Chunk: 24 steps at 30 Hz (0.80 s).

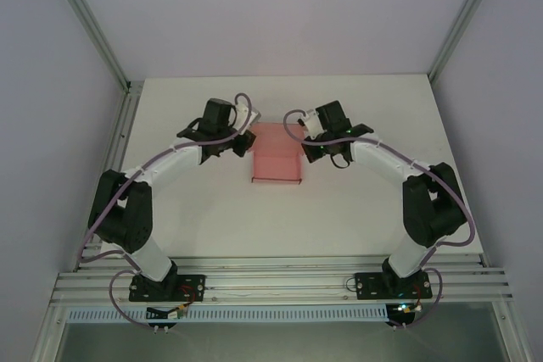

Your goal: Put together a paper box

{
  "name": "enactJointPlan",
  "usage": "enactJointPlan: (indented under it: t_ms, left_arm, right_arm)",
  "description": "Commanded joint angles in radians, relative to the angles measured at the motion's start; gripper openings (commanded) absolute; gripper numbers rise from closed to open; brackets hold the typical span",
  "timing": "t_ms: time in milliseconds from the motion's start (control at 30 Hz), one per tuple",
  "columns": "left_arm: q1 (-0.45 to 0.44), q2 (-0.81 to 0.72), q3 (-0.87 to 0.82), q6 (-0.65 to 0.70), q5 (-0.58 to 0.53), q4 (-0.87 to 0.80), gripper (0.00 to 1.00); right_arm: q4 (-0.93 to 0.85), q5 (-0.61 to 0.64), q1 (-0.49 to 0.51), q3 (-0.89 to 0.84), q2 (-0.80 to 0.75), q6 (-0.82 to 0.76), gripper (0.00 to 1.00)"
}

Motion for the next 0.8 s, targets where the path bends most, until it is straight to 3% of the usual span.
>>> enactJointPlan:
  t_ms: [0,100,367,567,767]
  left_arm:
    - [-0.062,-0.010,0.031,-0.241,-0.169,0.120,0.00]
    - [-0.063,0.012,0.032,-0.387,-0.185,0.165,0.00]
    - [-0.075,0.053,0.030,-0.533,-0.234,0.252,0.00]
    - [-0.107,0.068,0.013,-0.522,-0.275,0.288,0.00]
    - [-0.123,0.087,0.003,-0.503,-0.348,0.268,0.00]
  right_arm:
    - [0.077,0.076,0.039,-0.010,-0.035,0.260,0.00]
    - [0.128,0.050,0.044,-0.026,-0.043,0.356,0.00]
    - [0.177,0.120,0.091,-0.035,-0.046,0.429,0.00]
    - [0.189,0.291,0.139,-0.024,-0.012,0.459,0.00]
    - [0.230,0.325,0.161,-0.026,0.017,0.502,0.00]
